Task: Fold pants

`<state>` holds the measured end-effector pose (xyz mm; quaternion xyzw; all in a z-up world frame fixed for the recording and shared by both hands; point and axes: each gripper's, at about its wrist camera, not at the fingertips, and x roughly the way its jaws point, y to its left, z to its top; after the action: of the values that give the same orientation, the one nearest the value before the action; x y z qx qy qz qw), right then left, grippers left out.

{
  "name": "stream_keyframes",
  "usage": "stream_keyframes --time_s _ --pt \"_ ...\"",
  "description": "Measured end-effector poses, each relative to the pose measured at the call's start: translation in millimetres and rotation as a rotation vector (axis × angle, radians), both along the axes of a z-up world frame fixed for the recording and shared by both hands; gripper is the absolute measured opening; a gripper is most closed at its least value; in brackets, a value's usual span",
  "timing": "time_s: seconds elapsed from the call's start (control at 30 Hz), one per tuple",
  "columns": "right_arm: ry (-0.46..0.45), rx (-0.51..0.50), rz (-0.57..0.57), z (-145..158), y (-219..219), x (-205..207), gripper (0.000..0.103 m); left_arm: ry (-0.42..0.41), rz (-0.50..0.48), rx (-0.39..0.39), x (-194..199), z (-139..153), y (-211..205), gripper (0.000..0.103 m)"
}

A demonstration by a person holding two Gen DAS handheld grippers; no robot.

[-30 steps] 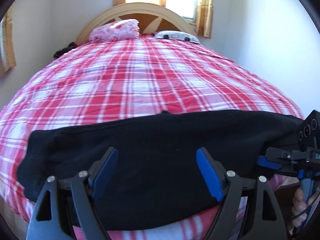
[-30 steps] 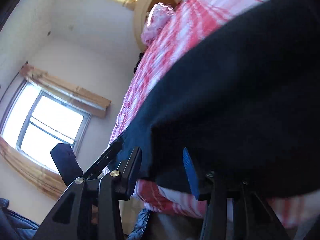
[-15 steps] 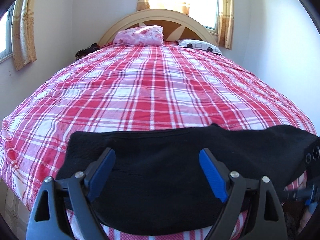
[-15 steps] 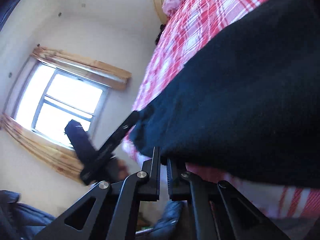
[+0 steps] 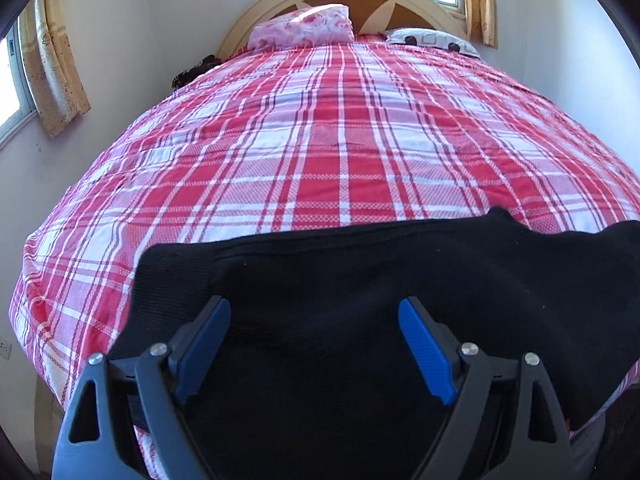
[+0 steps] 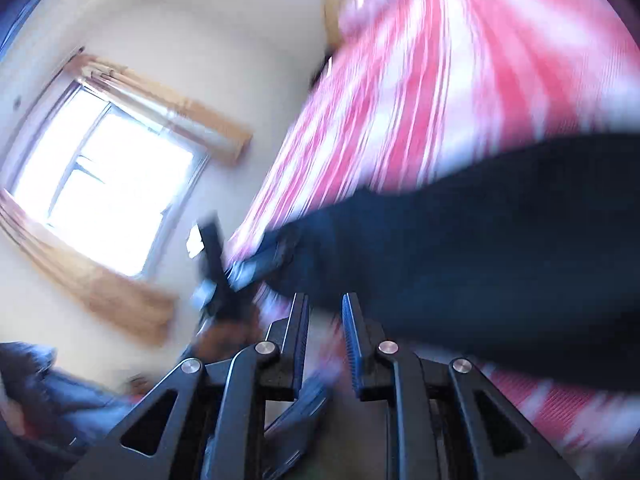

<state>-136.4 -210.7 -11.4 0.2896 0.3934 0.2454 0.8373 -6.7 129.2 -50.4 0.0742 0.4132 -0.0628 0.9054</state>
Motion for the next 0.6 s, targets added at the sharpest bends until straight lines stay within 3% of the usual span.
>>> stream_keyframes --time_s 0.13,0.17,0.27,0.3,0.4,0.5,0.53,0.6 --pt "-0.073 -0.359 -0.132 3 1 37 0.019 -0.005 0.007 0.029 2 1 -6 0.089" --pt "-0.060 -0.398 -0.141 -3 3 45 0.019 -0.010 0.009 0.042 2 1 -7 0.090" --pt "0.032 -0.387 -0.146 -38 10 72 0.019 -0.024 0.028 0.086 3 1 -9 0.094" --pt "0.013 -0.379 -0.160 -45 22 80 0.020 -0.022 0.036 0.099 4 1 -9 0.094" --pt "-0.014 -0.392 -0.196 -39 36 87 0.020 -0.021 0.042 0.109 7 0 -9 0.096" --pt "-0.113 -0.369 -0.193 -18 51 79 0.022 -0.031 0.055 0.135 9 -1 -11 0.100" --pt "-0.123 -0.394 -0.181 -18 58 78 0.025 -0.031 0.058 0.137 9 -1 -11 0.100" --pt "-0.053 -0.437 -0.143 -35 69 80 0.042 -0.030 0.061 0.139 10 -2 -12 0.100"
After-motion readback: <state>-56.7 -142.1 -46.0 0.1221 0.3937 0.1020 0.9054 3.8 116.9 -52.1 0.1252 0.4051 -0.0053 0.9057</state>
